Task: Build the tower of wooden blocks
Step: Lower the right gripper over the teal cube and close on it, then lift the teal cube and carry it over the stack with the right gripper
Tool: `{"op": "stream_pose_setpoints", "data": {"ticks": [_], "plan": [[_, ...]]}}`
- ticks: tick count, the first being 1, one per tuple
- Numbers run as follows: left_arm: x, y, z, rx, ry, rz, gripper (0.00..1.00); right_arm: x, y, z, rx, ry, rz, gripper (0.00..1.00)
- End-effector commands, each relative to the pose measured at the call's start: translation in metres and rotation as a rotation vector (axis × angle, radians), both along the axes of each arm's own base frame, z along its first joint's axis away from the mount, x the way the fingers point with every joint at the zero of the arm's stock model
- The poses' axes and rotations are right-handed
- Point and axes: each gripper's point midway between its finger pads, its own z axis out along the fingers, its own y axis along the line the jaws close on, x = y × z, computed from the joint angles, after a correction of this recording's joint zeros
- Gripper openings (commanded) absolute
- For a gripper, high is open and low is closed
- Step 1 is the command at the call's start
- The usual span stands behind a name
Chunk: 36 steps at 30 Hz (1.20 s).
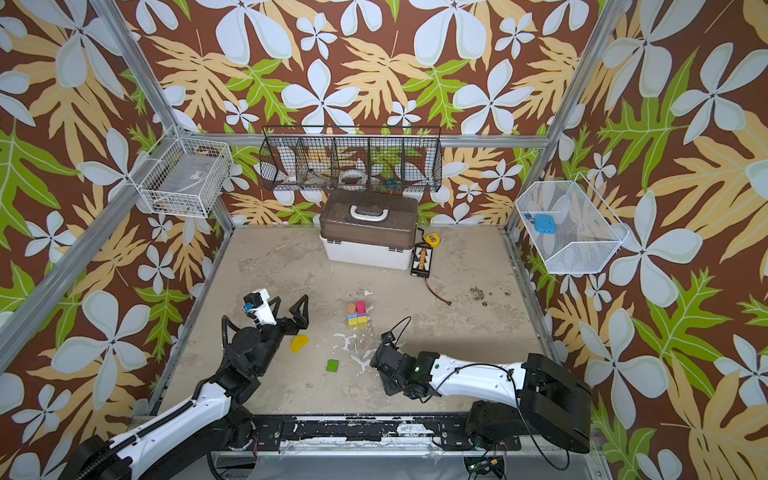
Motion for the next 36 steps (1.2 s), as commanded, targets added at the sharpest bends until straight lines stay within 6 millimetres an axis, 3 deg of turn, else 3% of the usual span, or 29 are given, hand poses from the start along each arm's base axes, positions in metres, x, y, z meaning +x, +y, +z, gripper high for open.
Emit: {"op": "stream_pose_setpoints", "data": {"ticks": [1, 11, 27, 36], "plan": [[0.0, 0.002, 0.009, -0.019, -0.031, 0.011, 1.0, 0.006, 0.0, 0.003, -0.006, -0.028, -0.013, 0.57], [0.0, 0.004, 0.01, -0.018, -0.034, 0.017, 1.0, 0.017, 0.007, -0.002, -0.044, -0.051, -0.033, 0.5], [0.0, 0.004, 0.01, -0.02, -0.033, 0.018, 1.0, 0.017, 0.006, -0.011, -0.075, -0.035, -0.047, 0.35], [-0.002, 0.0, 0.009, -0.017, -0.043, -0.008, 1.0, 0.028, 0.003, 0.005, -0.075, -0.093, -0.089, 0.24]]}}
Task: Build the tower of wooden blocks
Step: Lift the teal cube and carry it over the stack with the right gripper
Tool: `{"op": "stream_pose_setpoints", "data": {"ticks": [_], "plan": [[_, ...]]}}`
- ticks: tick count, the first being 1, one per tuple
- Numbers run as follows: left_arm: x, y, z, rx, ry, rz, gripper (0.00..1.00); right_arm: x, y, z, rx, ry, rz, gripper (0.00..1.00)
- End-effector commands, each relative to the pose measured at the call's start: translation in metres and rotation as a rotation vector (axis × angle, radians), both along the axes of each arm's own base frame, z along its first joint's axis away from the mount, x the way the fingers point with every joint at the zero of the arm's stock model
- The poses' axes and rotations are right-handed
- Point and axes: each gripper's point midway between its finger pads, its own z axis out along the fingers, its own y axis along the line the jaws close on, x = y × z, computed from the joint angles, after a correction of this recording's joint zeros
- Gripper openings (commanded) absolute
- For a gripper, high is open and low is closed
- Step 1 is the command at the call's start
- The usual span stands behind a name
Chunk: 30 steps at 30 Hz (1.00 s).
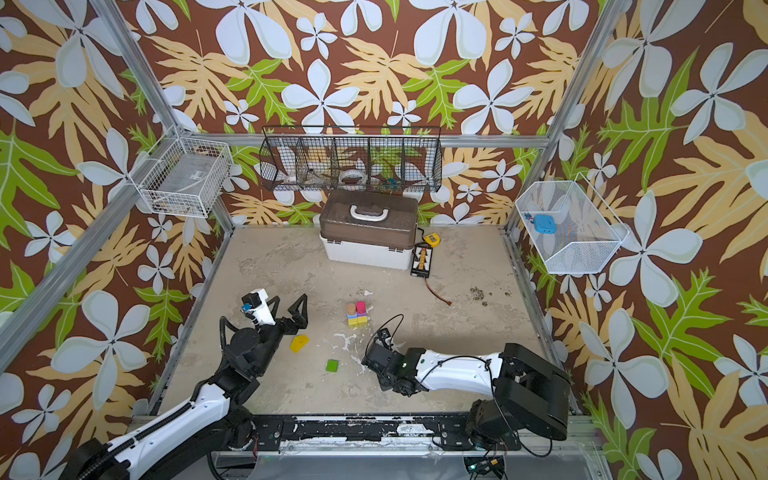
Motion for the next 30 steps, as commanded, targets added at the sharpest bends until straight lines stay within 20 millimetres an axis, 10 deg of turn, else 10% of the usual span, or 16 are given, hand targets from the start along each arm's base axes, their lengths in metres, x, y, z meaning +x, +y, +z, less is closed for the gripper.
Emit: {"op": "stream_pose_setpoints", "data": {"ticks": [1, 14, 30], "plan": [[-0.001, 0.0, 0.006, -0.016, -0.032, -0.005, 1.0, 0.012, -0.003, 0.015, -0.014, -0.061, -0.043, 0.22], [0.003, -0.005, -0.001, -0.012, -0.008, -0.017, 1.0, 0.102, 0.019, 0.116, 0.156, -0.174, -0.104, 0.17], [0.003, -0.002, 0.004, -0.006, -0.023, -0.007, 1.0, 0.167, 0.079, 0.097, 0.095, -0.08, -0.047, 0.1]]}}
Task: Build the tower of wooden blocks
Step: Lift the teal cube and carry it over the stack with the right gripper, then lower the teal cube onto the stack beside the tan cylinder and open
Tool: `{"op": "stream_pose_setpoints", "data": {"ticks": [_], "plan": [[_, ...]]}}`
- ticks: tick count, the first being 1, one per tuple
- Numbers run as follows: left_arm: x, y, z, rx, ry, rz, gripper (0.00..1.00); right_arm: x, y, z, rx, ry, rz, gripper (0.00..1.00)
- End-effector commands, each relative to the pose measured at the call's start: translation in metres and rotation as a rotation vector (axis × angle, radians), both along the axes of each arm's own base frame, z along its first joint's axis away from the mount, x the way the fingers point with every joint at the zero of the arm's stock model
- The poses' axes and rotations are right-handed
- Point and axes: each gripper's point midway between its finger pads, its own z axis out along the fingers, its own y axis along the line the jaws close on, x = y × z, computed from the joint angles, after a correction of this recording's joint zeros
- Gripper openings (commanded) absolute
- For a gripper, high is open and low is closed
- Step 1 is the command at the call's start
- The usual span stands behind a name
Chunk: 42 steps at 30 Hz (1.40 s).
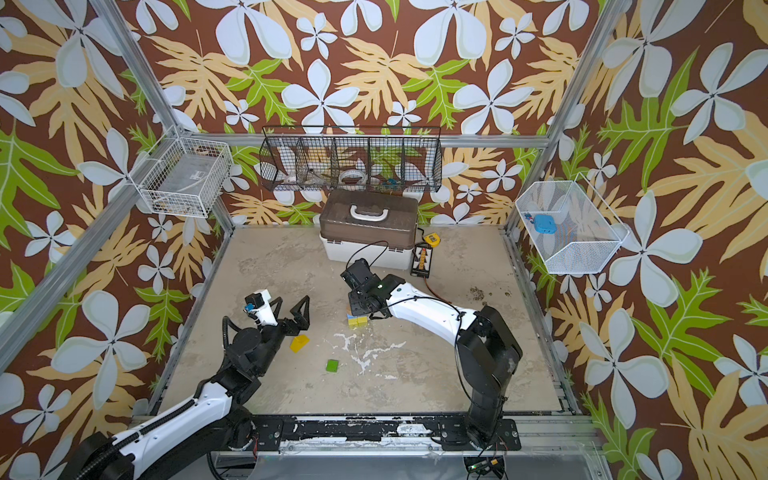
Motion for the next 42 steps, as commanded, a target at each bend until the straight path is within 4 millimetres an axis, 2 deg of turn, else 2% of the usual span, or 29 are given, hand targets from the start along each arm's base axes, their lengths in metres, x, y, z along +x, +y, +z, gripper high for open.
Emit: {"op": "stream_pose_setpoints", "data": {"ticks": [1, 7, 26, 42], "plan": [[0.001, 0.002, 0.009, -0.009, -0.032, 0.011, 1.0, 0.005, 0.001, -0.003, -0.03, -0.003, 0.005, 0.1], [0.001, 0.002, 0.01, -0.007, -0.033, 0.012, 1.0, 0.007, 0.003, -0.01, -0.041, 0.003, 0.009, 0.11], [0.002, 0.001, 0.01, -0.008, -0.031, 0.009, 1.0, 0.01, 0.006, -0.013, -0.043, 0.008, 0.011, 0.2], [0.002, 0.0, 0.008, -0.007, -0.025, 0.005, 1.0, 0.01, 0.009, -0.021, -0.052, 0.024, 0.018, 0.21]]}}
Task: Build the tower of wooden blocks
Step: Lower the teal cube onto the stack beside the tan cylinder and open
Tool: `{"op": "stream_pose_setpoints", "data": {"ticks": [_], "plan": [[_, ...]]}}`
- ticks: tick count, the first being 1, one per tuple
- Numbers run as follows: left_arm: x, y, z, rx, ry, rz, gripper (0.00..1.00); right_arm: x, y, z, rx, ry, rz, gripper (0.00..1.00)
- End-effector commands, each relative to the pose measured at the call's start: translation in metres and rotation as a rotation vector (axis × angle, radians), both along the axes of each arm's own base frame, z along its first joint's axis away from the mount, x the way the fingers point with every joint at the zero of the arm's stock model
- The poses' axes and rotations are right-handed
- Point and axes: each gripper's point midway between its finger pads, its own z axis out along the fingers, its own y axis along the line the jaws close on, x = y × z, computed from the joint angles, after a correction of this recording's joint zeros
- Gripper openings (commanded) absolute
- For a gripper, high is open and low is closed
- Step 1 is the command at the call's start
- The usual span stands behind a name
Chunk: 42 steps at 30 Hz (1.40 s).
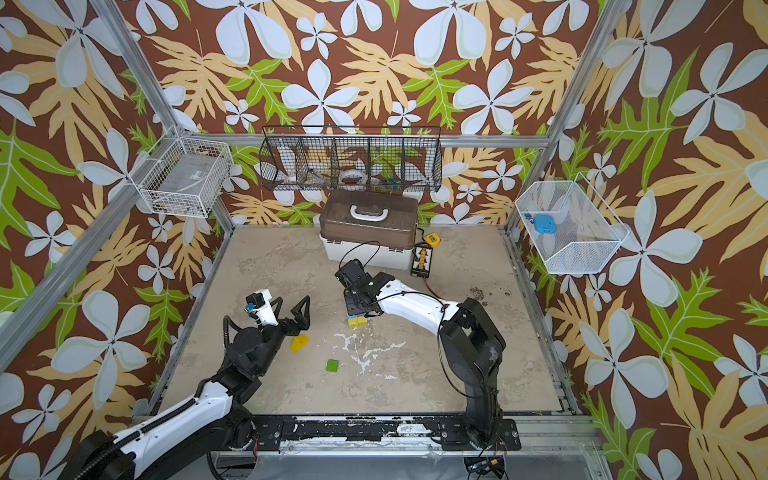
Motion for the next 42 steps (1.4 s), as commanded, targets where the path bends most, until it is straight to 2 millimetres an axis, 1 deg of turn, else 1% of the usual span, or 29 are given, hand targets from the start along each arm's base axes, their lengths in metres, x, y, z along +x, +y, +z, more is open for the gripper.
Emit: {"op": "stream_pose_setpoints", "data": {"ticks": [1, 8, 18, 29, 30, 37, 42], "plan": [[0.0015, 0.0007, 0.0103, -0.014, -0.031, 0.006, 1.0, 0.0002, -0.001, -0.0022, -0.014, 0.004, 0.004, 0.22], [0.0014, 0.0006, 0.0109, -0.015, -0.033, 0.005, 1.0, 0.0006, -0.002, -0.004, -0.023, 0.006, 0.001, 0.24], [0.0013, 0.0006, 0.0107, -0.015, -0.032, 0.005, 1.0, 0.0012, -0.0037, -0.0031, -0.028, 0.0, -0.003, 0.31], [0.0015, 0.0005, 0.0114, -0.017, -0.034, 0.005, 1.0, 0.0012, -0.004, -0.0033, -0.033, -0.003, -0.004, 0.33], [0.0013, 0.0004, 0.0112, -0.017, -0.033, 0.004, 1.0, 0.0015, -0.0052, -0.0037, -0.035, -0.002, -0.006, 0.35], [0.0014, 0.0001, 0.0114, -0.017, -0.034, 0.002, 1.0, 0.0013, -0.0046, -0.0036, -0.034, -0.001, -0.005, 0.38], [0.0015, 0.0005, 0.012, -0.018, -0.036, 0.005, 1.0, 0.0011, -0.0048, -0.0025, -0.03, -0.003, -0.005, 0.39]]}}
